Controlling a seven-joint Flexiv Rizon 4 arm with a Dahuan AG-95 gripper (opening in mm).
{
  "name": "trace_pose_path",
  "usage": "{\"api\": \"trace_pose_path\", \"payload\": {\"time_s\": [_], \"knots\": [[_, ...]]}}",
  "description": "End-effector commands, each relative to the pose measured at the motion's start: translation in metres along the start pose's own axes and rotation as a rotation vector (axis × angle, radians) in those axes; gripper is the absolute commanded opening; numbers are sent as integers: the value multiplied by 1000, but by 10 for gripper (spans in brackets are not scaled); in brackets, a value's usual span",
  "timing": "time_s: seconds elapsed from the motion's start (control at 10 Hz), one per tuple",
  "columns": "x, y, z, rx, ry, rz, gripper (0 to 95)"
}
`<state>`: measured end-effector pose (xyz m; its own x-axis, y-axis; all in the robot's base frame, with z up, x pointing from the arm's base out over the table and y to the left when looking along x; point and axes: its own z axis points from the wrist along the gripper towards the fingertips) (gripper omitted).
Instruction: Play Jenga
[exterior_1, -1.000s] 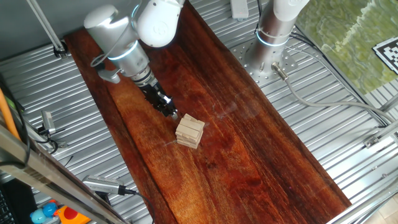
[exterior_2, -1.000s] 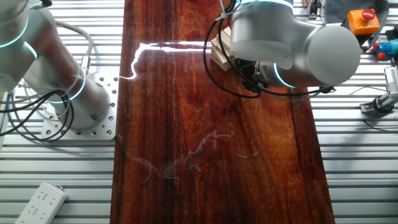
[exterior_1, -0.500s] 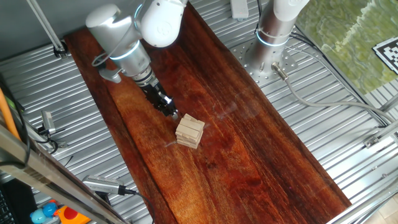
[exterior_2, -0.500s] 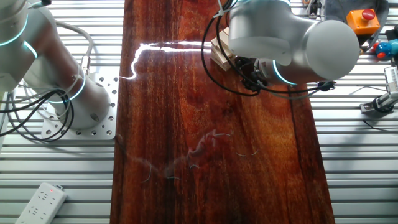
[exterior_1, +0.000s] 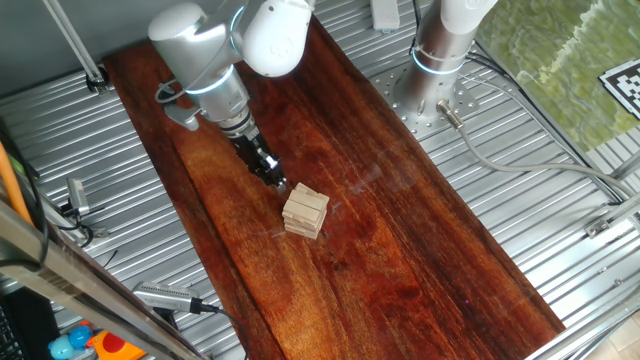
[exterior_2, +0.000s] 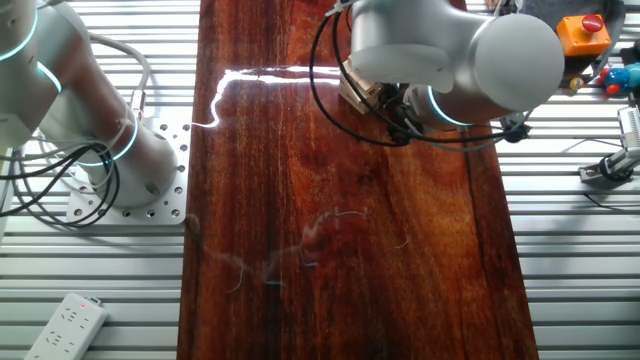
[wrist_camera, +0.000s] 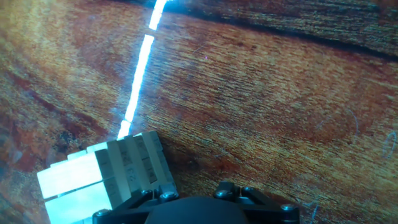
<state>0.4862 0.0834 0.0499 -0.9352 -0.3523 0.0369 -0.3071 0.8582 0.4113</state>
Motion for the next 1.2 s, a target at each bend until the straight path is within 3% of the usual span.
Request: {"api": "trace_pose_path", "payload": {"time_s": [0.1, 1.2], "knots": [[0, 0, 0, 0, -4, 7, 380], [0, 0, 0, -5, -8, 30, 380]]}}
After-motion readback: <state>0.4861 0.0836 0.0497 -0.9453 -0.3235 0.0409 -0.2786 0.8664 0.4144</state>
